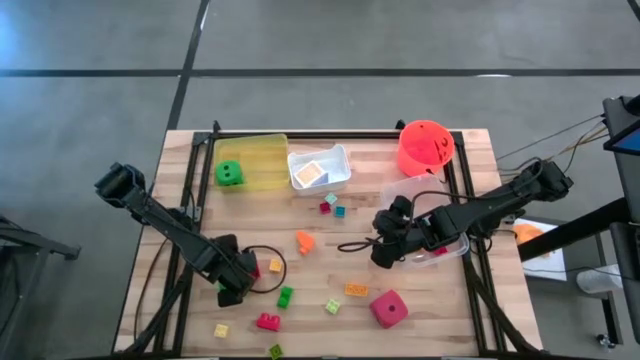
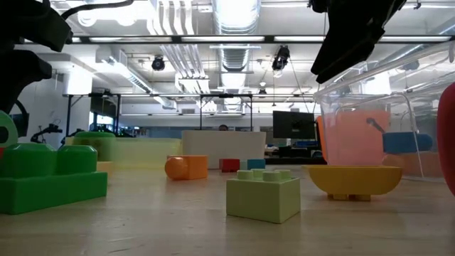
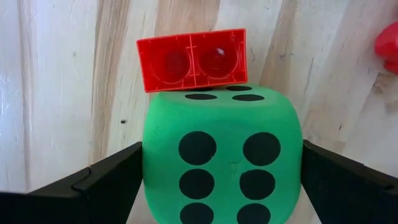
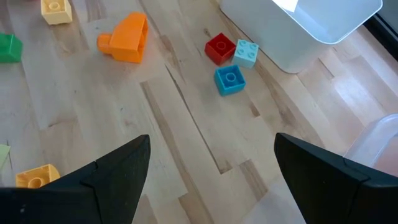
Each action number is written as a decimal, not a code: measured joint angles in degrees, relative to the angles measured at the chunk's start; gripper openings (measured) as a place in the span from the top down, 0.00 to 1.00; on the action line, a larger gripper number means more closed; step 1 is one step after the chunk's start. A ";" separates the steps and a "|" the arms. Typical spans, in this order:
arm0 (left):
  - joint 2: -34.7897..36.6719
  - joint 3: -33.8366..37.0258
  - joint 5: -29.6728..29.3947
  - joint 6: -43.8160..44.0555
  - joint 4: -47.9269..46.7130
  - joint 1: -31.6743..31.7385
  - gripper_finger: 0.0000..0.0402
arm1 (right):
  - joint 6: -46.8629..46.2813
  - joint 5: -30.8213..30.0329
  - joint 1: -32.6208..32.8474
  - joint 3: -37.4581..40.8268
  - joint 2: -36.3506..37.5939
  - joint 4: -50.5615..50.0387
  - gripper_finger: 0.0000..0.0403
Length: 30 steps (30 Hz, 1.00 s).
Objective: Pick & Place Toys
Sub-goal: Put the green dice into the yellow bin
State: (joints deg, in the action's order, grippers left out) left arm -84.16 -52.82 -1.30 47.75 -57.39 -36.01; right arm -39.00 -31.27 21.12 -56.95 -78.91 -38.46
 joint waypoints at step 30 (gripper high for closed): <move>-0.19 -7.86 4.11 1.95 -7.86 0.11 0.27 | 0.02 0.26 0.02 0.00 0.02 -0.07 0.16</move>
State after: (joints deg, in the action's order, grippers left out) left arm -84.35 -60.68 2.81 49.69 -65.24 -35.90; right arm -38.98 -31.00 21.15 -56.95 -78.89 -38.52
